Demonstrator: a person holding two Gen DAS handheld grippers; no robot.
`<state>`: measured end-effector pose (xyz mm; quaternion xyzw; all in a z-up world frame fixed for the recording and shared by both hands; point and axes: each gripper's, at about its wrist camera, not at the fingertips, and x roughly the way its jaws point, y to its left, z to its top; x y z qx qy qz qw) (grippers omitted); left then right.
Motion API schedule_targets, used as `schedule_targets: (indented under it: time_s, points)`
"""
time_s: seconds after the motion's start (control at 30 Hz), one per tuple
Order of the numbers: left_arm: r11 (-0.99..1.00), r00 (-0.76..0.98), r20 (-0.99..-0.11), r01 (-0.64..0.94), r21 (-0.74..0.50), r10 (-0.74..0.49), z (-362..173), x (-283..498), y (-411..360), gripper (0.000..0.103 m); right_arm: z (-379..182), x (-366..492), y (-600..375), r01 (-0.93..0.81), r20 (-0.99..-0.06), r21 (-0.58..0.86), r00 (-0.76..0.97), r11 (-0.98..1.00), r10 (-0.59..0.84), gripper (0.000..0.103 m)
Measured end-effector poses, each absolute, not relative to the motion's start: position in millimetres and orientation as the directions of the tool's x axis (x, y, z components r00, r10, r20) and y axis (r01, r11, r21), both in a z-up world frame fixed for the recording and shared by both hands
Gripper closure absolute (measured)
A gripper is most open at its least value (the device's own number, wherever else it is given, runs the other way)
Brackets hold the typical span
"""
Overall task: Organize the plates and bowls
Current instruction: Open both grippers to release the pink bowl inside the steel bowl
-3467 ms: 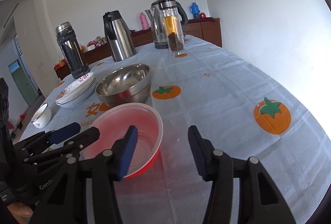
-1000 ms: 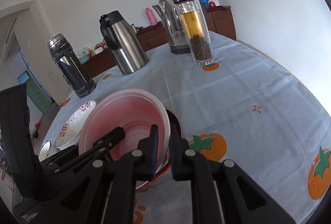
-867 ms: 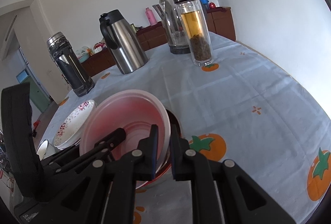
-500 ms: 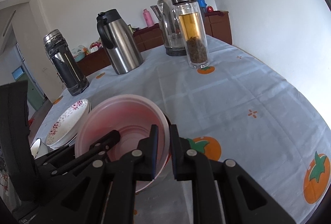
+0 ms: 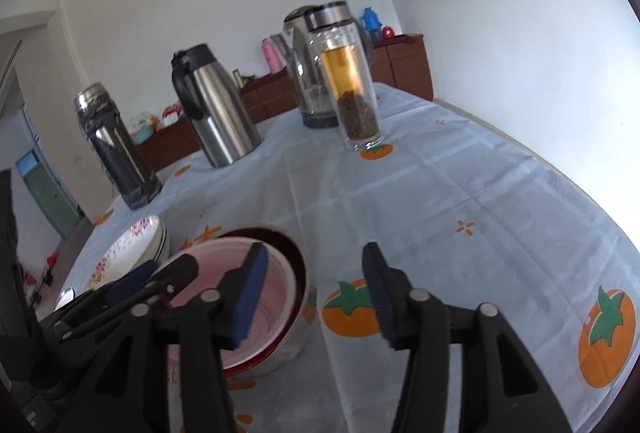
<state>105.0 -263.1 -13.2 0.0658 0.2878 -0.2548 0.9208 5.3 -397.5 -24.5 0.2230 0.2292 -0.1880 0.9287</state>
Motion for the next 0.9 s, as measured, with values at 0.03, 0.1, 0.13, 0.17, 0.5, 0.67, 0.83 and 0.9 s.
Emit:
schedule_targets:
  time_s: [0.03, 0.1, 0.13, 0.17, 0.5, 0.67, 0.83, 0.9]
  points:
    - [0.865, 0.721, -0.545, 0.501, -0.015, -0.428, -10, 102, -262, 0.031, -23, 3, -399, 0.458, -0.499, 0.332, 0.827, 0.825, -0.259, 0.041]
    - [0.875, 0.752, -0.513, 0.484, 0.003, -0.415, -5, 97, -258, 0.030, -23, 0, -401, 0.469, -0.486, 0.336, 0.829, 0.817, -0.276, 0.039]
    - [0.879, 0.762, -0.504, 0.476, 0.010, -0.407, -3, 96, -255, 0.030, -23, 0, -402, 0.471, -0.483, 0.337, 0.830, 0.815, -0.280, 0.038]
    - [0.882, 0.769, -0.498, 0.470, 0.015, -0.401, -3, 96, -254, 0.029, -24, -1, -402, 0.474, -0.478, 0.340, 0.831, 0.812, -0.285, 0.036]
    - [0.909, 0.806, -0.483, 0.414, 0.045, -0.343, -8, 91, -239, 0.029, -29, -6, -405, 0.515, -0.444, 0.345, 0.826, 0.785, -0.347, 0.027]
    - [0.915, 0.824, -0.465, 0.397, 0.068, -0.323, -8, 85, -235, 0.029, -28, -6, -401, 0.513, -0.422, 0.329, 0.831, 0.793, -0.362, 0.027]
    - [0.924, 0.838, -0.455, 0.374, 0.082, -0.299, -10, 82, -230, 0.029, -25, -9, -397, 0.519, -0.388, 0.306, 0.834, 0.798, -0.393, 0.021]
    - [0.929, 0.846, -0.452, 0.360, 0.091, -0.283, -11, 81, -227, 0.029, -23, -12, -395, 0.516, -0.363, 0.309, 0.840, 0.799, -0.402, 0.018]
